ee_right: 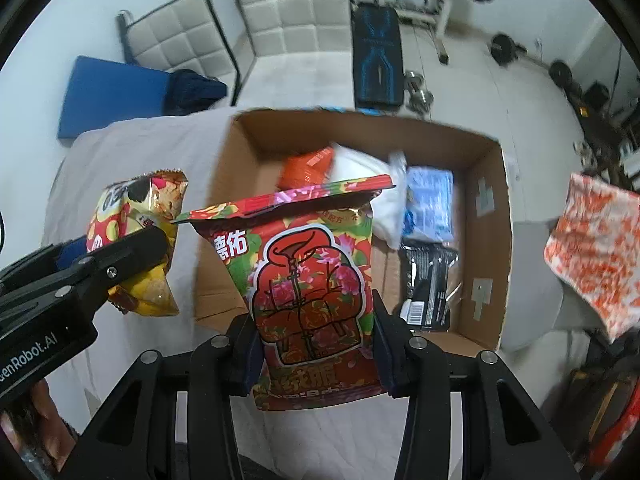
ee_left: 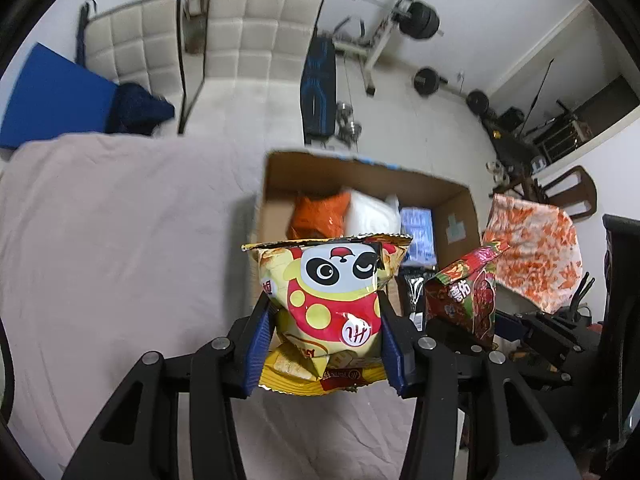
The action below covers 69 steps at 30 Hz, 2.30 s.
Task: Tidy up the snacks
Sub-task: 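Carry the yellow and red-and-green packs over the box with both tools, then lower both packs into the box and open both tools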
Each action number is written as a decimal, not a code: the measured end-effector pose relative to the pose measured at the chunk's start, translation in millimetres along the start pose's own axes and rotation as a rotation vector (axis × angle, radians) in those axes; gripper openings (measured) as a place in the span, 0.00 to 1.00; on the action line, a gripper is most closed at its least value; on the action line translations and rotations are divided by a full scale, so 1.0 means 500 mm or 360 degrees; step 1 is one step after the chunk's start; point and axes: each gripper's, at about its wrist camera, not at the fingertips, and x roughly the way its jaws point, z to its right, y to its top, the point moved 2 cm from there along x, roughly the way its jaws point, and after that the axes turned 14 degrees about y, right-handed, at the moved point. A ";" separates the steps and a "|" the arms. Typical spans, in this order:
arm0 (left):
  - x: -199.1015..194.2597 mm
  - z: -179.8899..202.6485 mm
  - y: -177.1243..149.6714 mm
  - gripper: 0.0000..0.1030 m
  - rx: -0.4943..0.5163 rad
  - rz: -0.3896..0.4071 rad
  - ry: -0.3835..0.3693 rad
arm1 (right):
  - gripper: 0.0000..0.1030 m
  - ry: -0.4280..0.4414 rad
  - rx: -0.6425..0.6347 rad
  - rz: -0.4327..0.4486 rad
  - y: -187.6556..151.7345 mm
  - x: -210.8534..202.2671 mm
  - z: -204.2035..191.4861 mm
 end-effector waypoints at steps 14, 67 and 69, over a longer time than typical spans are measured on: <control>0.241 0.077 0.003 0.44 0.0060 -0.0385 0.0111 | 0.46 0.0026 0.0280 -0.0169 0.027 0.192 0.163; -0.069 0.133 -0.080 0.98 0.0027 0.0239 0.0389 | 1.00 -0.0097 0.0093 0.0207 -0.111 -0.056 0.168; -0.094 0.134 -0.091 0.98 0.0034 0.0272 0.0385 | 1.00 -0.0089 0.0102 0.0252 -0.125 -0.087 0.162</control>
